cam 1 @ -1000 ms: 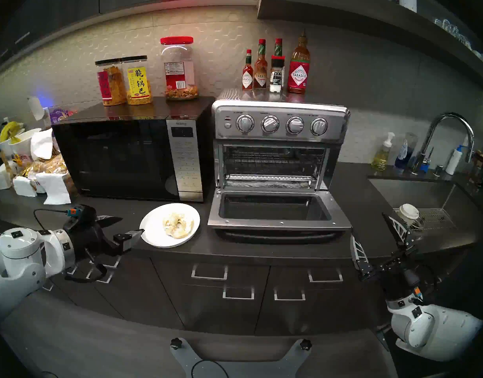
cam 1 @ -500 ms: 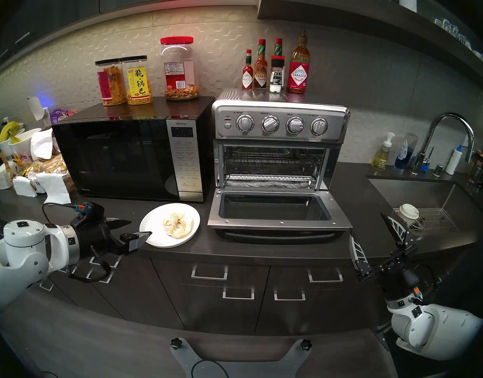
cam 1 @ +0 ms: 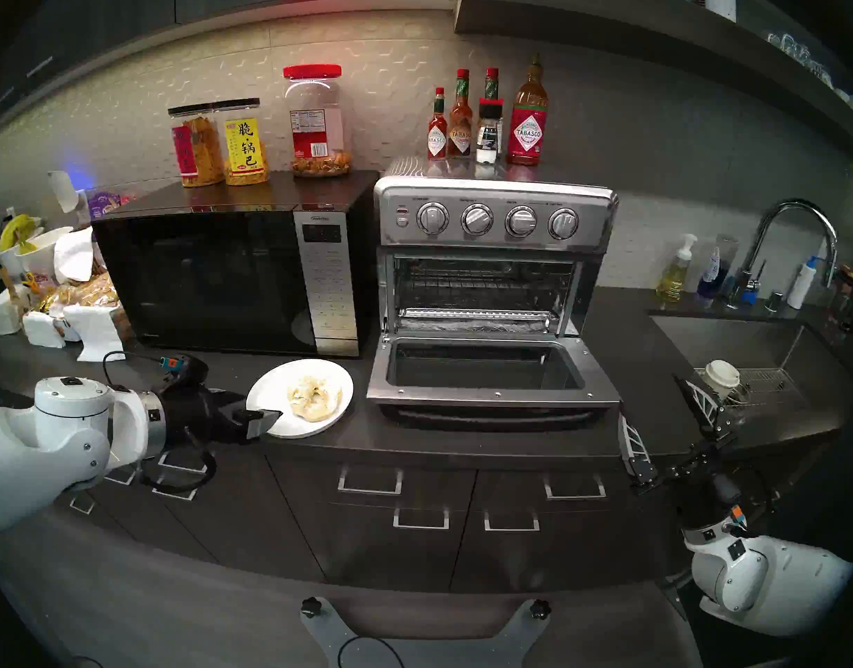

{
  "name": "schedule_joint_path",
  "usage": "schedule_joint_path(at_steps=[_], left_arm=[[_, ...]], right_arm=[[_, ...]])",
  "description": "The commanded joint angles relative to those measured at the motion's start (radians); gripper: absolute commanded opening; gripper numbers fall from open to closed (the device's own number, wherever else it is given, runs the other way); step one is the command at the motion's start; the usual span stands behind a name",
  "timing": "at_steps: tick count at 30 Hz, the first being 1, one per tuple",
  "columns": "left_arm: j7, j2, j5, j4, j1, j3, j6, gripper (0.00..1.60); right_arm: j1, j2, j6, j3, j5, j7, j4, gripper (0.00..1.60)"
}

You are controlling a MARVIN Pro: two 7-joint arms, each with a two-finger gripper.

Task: Open the oven and place the bagel inside on the rack

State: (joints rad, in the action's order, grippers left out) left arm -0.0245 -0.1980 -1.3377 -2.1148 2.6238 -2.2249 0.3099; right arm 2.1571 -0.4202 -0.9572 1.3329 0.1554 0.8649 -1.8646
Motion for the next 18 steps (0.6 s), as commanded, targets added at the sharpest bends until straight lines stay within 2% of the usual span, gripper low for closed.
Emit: schedule_joint_path(at_steps=[1, 18], left_arm=[[0.032, 0.052, -0.020, -0.016, -0.099, 0.040, -0.005, 1.60], [0.119, 0.082, -0.046, -0.009, -0.222, 0.244, -0.079, 1.60]], right_arm=[[-0.005, -0.002, -0.003, 0.008, -0.003, 0.019, -0.005, 1.60], [-0.005, -0.002, -0.003, 0.008, -0.009, 0.014, -0.005, 1.60]])
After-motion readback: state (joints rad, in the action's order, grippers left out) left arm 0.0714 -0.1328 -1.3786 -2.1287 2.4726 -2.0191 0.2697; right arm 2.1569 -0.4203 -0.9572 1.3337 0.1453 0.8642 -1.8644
